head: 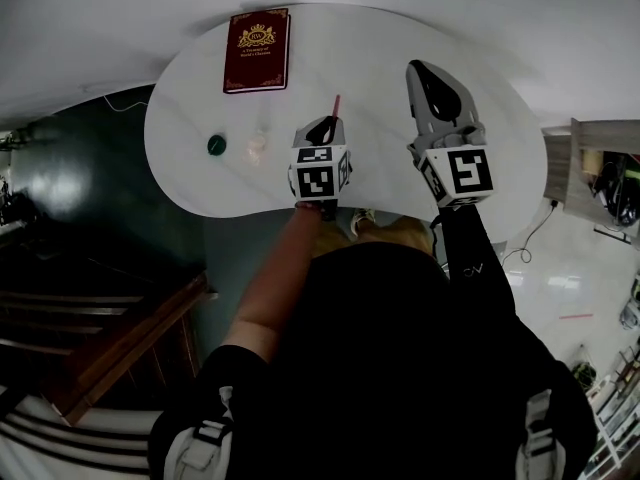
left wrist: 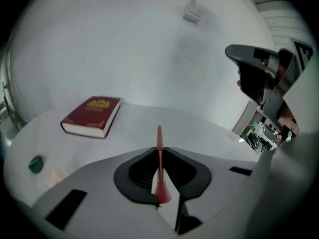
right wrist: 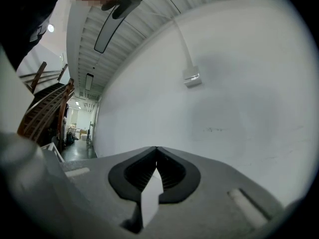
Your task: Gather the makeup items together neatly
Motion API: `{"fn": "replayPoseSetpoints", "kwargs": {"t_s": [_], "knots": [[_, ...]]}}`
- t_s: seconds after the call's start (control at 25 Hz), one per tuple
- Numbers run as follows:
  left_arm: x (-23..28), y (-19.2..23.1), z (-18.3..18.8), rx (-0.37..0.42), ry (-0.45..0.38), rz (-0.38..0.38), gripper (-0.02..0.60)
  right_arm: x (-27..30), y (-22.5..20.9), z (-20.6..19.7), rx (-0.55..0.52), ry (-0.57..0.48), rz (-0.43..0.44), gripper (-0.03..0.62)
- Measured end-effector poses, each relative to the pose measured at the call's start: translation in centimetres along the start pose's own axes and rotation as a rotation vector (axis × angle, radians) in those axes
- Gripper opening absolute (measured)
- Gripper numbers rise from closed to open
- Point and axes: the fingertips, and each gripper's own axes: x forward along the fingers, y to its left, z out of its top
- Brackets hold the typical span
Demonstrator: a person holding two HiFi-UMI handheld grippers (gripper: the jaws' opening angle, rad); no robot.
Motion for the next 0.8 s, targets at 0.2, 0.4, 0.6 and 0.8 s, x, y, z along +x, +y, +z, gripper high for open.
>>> {"fn": "replayPoseSetpoints", "kwargs": {"t_s": [0.2, 0.4, 0.6, 0.8], "knots": [[1.0, 1.0, -6.0, -0.097, 0.121, 0.010, 0.044, 0.5, 0.7, -1.0, -0.023, 0.028, 0.022, 0.005], [1.7, 1.2, -8.0, -0.117, 0.172, 0.008, 0.044, 0.8, 1.4, -1.5, -0.018, 0.036, 0.031, 0.005], [2.2, 1.8, -9.8, -0.142, 0.219, 0.025, 0.044, 0.9, 1.6, -1.7, -0.010, 0.035, 0.028, 0.005], [2.4, 1.8, -10.4, -0.106, 0.227, 0.046, 0.046, 1.2, 2.0, -0.4, 0.001, -0.009, 0.032, 0.005]]}}
